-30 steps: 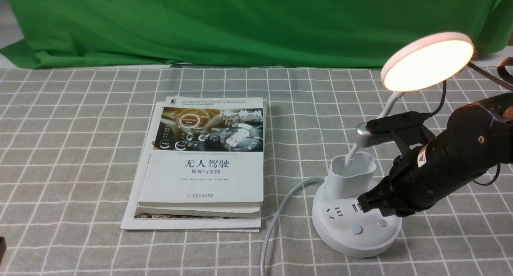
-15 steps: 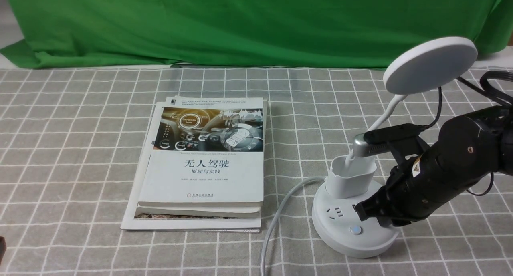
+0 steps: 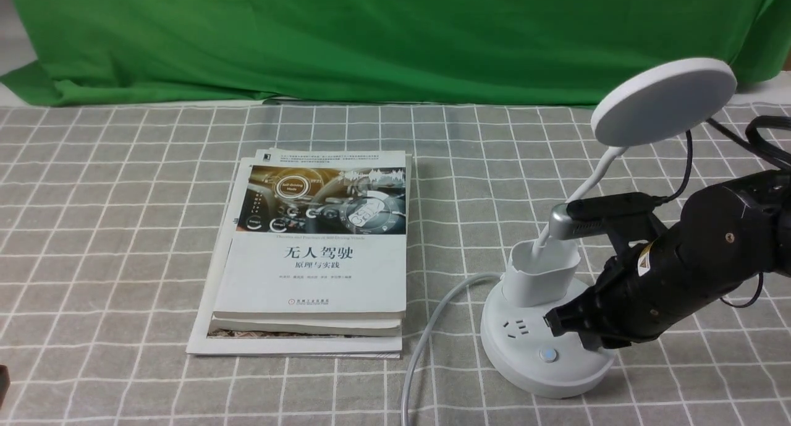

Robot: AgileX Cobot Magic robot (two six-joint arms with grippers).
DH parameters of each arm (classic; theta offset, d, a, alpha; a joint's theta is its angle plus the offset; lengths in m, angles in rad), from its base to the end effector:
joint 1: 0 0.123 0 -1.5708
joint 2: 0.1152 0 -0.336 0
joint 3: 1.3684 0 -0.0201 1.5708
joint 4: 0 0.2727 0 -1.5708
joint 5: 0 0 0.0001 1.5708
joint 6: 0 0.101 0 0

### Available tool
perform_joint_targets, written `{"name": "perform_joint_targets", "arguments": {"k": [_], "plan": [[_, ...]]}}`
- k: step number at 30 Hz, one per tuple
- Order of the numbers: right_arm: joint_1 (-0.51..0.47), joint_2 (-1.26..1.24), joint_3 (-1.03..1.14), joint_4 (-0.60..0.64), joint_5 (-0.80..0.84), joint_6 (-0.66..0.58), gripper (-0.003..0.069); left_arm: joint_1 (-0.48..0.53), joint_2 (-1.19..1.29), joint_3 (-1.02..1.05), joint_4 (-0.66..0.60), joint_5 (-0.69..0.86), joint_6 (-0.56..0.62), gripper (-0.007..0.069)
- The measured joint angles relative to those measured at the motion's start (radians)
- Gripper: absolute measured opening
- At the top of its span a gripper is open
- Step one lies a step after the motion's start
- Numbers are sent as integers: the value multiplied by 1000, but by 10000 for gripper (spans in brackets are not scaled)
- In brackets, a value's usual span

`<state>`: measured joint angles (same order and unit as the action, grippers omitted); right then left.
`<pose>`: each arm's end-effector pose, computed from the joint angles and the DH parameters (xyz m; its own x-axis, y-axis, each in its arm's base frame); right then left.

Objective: Turn off the desk lamp on the grey coffee tablecloth by hand.
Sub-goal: 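Press the power button on the lamp base to turn the lamp off with the right gripper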

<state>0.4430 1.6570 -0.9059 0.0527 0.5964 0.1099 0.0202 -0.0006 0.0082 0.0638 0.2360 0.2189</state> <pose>0.2925 0.1421 0.2039 -0.9167 -0.2658 -0.2982 -0.3000 0.9510 0.0746 0.0362 0.0022 0.1874 -0.1589 0.2741 -0.9485 0.0095 0.9611 0.2761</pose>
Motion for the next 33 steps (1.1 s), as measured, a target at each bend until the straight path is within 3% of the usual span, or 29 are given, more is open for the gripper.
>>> {"name": "perform_joint_targets", "arguments": {"k": [13, 21, 26, 33], "plan": [[-1, -141, 16, -23, 65, 6, 90, 0, 0, 0, 0, 0, 0, 19], [-72, -337, 22, -71, 80, -4, 91, 0, 0, 0, 0, 0, 0, 19], [-40, -358, 68, 90, 7, -149, 87, 0, 0, 0, 0, 0, 0, 19], [-10, -273, 131, 130, -75, -156, 29, 0, 0, 0, 0, 0, 0, 19]]}}
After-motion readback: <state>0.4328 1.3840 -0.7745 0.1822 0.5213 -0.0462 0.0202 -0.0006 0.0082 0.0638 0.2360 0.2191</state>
